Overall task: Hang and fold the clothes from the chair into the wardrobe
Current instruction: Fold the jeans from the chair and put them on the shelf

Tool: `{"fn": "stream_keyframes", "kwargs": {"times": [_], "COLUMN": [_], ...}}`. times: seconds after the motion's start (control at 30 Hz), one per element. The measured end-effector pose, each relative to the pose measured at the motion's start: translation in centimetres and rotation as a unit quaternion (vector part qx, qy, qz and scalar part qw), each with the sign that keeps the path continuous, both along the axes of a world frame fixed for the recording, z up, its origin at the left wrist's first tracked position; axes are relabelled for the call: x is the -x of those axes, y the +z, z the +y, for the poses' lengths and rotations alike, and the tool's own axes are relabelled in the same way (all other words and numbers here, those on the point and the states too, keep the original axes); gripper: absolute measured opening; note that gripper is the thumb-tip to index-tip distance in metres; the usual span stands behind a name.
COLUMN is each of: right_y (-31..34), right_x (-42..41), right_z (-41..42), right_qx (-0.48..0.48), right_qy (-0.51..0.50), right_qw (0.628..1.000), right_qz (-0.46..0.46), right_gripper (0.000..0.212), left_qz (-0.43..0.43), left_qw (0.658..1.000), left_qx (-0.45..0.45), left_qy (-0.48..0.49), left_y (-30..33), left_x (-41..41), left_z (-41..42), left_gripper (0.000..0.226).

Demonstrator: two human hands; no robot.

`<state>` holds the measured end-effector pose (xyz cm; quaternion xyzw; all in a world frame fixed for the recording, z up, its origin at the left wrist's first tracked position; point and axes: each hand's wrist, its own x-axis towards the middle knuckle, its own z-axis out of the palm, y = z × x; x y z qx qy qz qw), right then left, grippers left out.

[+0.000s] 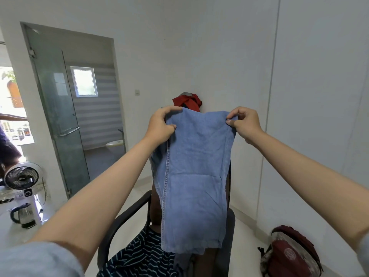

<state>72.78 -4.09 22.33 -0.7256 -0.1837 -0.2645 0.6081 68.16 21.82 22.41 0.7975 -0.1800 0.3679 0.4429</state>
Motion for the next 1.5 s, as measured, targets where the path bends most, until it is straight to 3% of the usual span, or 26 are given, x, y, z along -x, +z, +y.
{"fn": "stream_keyframes", "kwargs": {"times": [0.13,0.27,0.4,0.53,0.73,0.83,0.93,1.0,1.1,1.17,1.33,1.5], "right_y": [0.2,0.8,0.0,-1.8,-2.0,-2.0,-2.3,-2.4,-2.4,-2.5,-2.9,-2.9], "right_x": [-0.1,0.6,1.5,1.4,1.2,1.0,0.7,0.4,0.8,1.2,1.1,-0.2], "right_z": [0.6,1.0,0.7,0.0,-0.5,-0.8,-0.7,-0.5,0.1,0.6,1.5,1.9], "right_qx": [-0.057,-0.151,-0.114,-0.112,0.056,0.157,0.167,0.079,-0.099,-0.118,-0.058,-0.075], "right_qy": [0.017,0.057,0.089,0.166,0.028,-0.033,-0.075,-0.065,0.027,0.090,0.076,0.007], "right_qw": [0.996,0.977,0.980,0.975,0.998,0.984,0.980,0.994,0.994,0.987,0.995,0.997], "right_qz": [0.059,0.141,0.137,0.100,-0.026,-0.073,-0.082,-0.036,0.050,0.061,0.006,0.001], "right_gripper": [0.030,0.028,0.025,0.038,0.030,0.016,0.009,0.012,0.015,0.024,0.034,0.030], "left_qz": [0.028,0.039,0.068,0.107,0.124,0.128,0.119,0.107,0.085,0.070,0.030,0.051], "left_qw": [0.990,0.984,0.966,0.931,0.914,0.914,0.937,0.965,0.992,0.996,0.997,0.980], "left_qx": [0.135,0.173,0.248,0.343,0.380,0.380,0.327,0.236,0.086,0.044,0.072,0.193], "left_qy": [0.012,-0.003,-0.025,-0.065,-0.064,-0.062,-0.043,-0.033,-0.038,-0.038,0.008,0.020], "left_y": [0.4,-0.5,-0.4,0.1,-1.0,-1.8,-2.4,-2.9,-4.0,-4.4,-4.2,-4.0], "left_x": [-0.2,0.1,0.2,0.7,0.3,-0.2,-0.2,-0.3,-0.4,-0.4,-0.4,-1.0], "left_z": [0.1,0.1,-0.2,-1.2,-1.5,-1.4,-1.3,-0.8,0.2,0.6,0.9,1.2], "left_gripper": [0.043,0.036,0.026,0.019,0.021,0.024,0.024,0.025,0.053,0.063,0.050,0.033]}}
